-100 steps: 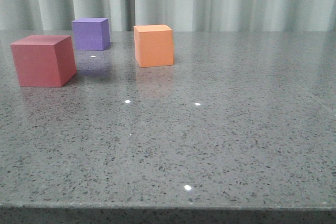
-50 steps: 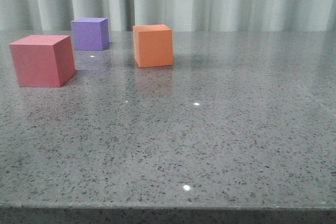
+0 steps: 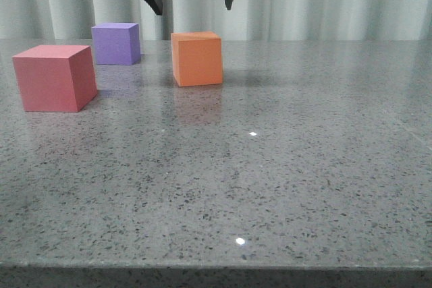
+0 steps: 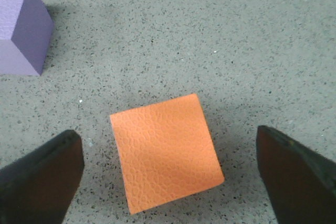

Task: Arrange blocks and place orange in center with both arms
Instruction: 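Lower the left gripper onto the orange cube and grasp it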

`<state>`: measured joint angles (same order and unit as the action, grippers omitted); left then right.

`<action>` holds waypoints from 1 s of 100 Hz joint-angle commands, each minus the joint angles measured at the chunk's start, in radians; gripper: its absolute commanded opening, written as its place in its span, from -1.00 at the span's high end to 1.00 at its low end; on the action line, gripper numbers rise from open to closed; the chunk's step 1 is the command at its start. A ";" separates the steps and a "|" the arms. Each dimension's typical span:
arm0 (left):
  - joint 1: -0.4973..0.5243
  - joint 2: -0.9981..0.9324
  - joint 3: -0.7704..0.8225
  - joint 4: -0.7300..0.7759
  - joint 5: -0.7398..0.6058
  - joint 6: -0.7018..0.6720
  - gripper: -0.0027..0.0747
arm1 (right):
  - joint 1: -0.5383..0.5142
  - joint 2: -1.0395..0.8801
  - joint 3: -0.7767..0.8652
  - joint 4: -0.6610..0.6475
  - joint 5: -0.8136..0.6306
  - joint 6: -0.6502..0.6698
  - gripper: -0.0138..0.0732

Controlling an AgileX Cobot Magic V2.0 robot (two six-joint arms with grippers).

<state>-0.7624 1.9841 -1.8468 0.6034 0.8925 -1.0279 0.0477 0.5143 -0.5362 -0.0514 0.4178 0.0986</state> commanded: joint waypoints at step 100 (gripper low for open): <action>-0.015 0.054 -0.033 0.091 0.027 -0.055 0.10 | -0.007 0.002 -0.024 0.000 -0.072 -0.004 0.84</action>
<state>-0.7646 2.1091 -1.8468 0.6472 0.9165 -1.0734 0.0477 0.5143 -0.5362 -0.0514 0.4196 0.0986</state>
